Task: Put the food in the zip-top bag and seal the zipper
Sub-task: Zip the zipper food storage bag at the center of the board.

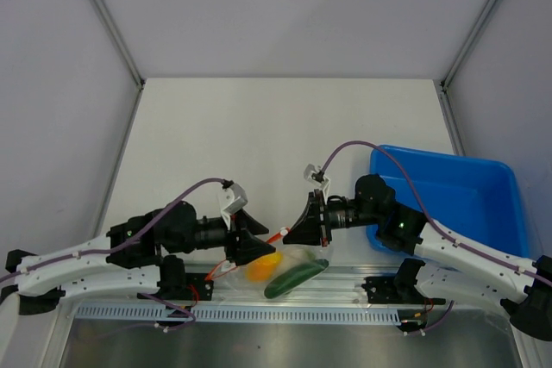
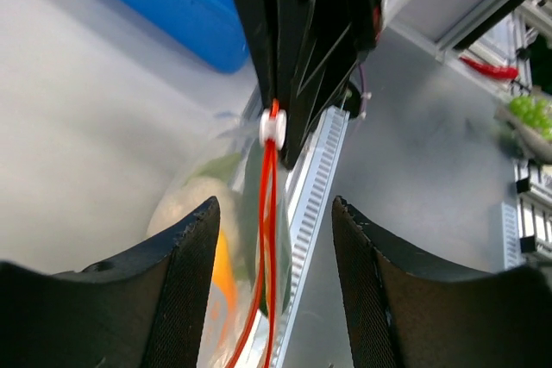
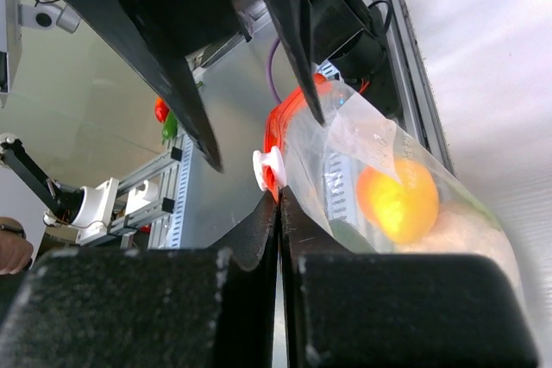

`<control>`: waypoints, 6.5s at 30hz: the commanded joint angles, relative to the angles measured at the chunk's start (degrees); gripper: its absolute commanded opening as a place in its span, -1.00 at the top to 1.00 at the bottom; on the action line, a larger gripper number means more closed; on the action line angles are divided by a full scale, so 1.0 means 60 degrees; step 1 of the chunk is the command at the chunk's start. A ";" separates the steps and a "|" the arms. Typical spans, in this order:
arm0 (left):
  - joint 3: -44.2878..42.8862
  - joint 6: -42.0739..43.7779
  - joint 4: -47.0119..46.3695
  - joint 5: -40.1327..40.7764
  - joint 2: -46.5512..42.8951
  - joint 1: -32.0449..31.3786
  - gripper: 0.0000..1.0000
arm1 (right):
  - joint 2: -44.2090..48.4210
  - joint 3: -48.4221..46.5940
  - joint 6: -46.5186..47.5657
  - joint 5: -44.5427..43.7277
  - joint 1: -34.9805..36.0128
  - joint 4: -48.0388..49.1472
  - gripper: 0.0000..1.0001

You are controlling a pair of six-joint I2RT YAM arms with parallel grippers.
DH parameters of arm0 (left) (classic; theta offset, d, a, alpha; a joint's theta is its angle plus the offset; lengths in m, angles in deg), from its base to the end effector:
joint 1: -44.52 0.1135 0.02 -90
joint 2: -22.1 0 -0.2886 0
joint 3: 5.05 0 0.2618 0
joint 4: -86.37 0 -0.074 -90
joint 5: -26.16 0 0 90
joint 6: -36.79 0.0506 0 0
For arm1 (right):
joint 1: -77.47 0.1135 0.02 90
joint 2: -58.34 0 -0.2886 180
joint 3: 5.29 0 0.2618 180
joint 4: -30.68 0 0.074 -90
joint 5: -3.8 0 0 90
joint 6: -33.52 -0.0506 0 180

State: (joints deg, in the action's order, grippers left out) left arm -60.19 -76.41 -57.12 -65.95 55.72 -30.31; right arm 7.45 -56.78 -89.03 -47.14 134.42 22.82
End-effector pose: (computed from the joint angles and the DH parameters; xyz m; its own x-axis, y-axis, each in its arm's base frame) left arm 0.0358 -0.1390 0.3371 -0.4458 0.1400 -0.8841 0.8684 0.3072 -0.3893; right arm 0.0890 0.1952 0.3259 -0.5917 -0.1433 -0.7933 -0.7989 -0.0277 0.6008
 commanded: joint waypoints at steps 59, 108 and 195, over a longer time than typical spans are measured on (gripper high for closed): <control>-0.1471 -0.0088 -0.0216 -0.0791 0.1515 0.0049 0.99 | 0.0528 0.0103 -0.0096 -0.0198 0.0528 0.0581 1.00; -0.0416 -0.0587 -0.0128 -0.0893 0.0547 0.0108 0.99 | 0.0486 -0.0319 0.0459 -0.0260 0.0249 -0.0399 0.65; -0.0020 -0.1216 0.2069 0.0307 -0.2147 0.0108 0.99 | 0.1568 -0.0512 0.0577 -0.3830 -0.0145 -0.2039 1.00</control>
State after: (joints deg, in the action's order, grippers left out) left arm -59.53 -82.42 -46.36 -63.92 43.72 -29.61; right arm 14.90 -59.65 -86.43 -66.11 134.84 10.97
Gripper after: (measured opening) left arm 0.032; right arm 0.008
